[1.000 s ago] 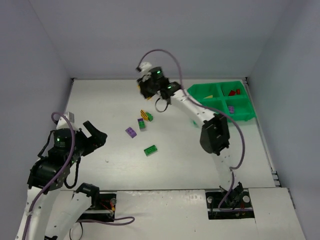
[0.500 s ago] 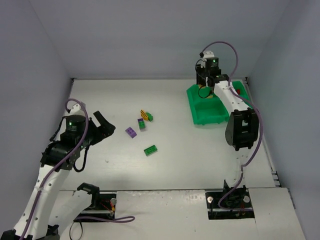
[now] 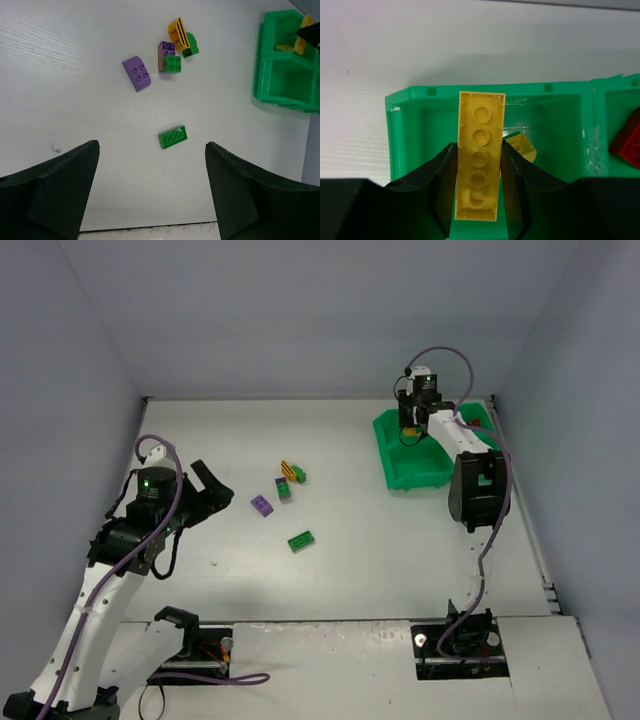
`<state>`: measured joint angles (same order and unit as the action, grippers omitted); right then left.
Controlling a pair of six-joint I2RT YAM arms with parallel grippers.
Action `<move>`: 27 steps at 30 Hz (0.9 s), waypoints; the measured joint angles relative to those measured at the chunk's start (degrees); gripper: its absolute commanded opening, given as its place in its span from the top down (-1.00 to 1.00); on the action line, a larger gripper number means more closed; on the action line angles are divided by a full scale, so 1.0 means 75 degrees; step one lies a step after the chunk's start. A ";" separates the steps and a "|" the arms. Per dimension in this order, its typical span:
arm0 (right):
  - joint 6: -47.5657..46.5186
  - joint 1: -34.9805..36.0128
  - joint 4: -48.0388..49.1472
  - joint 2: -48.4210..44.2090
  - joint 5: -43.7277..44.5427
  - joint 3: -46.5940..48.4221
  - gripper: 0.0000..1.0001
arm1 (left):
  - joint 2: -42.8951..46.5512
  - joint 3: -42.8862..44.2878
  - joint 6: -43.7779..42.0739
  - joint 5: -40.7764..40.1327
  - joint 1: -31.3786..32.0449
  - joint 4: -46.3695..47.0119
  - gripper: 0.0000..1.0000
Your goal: Sort the legos into containers by color
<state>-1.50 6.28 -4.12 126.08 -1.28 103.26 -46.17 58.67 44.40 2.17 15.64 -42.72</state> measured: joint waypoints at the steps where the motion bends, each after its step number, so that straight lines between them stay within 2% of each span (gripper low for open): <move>1: 0.0000 0.0000 0.0009 0.0064 0.0003 0.0000 0.76 | -0.0003 0.0000 0.0000 -0.0003 0.0000 0.0009 -0.60; 5: -0.0006 0.0000 0.0012 0.0160 0.0003 0.0003 0.49 | -0.0003 0.0000 0.0000 -0.0003 0.0000 0.0020 -0.60; 7: -0.0006 -0.0020 0.0023 0.0160 0.0003 0.0003 0.15 | -0.0003 0.0000 0.0000 0.0000 0.0000 0.0020 -0.60; 13: -0.0003 -0.0020 0.0070 0.0149 0.0000 0.0000 -0.21 | -0.0003 0.0000 0.0003 0.0000 0.0000 0.0023 -0.60; 16: -0.0032 0.0052 0.0073 0.0029 0.0006 -0.0122 -0.21 | -0.0006 -0.0015 0.0003 0.0003 0.0000 0.0026 -0.60; 20: -0.0140 0.0344 0.0067 -0.0484 0.0055 -0.0466 0.02 | -0.0015 -0.0044 0.0000 0.0058 0.0000 0.0047 -0.60; 23: -0.0300 0.0918 0.0099 -0.0988 -0.0032 -0.0533 0.29 | -0.0017 -0.0058 0.0003 0.0090 0.0000 0.0090 -0.60; 25: -0.0405 0.1457 0.0219 -0.1294 -0.0221 -0.0533 0.35 | -0.0017 -0.0061 0.0003 0.0117 0.0000 0.0119 -0.60; 27: -0.0490 0.2008 0.0318 -0.1483 -0.0408 -0.0527 0.31 | -0.0017 -0.0079 0.0003 0.0137 0.0000 0.0146 -0.60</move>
<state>-5.17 21.34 -1.74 114.96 -4.34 99.31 -46.30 58.08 44.42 3.20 15.64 -41.63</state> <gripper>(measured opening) 0.331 0.801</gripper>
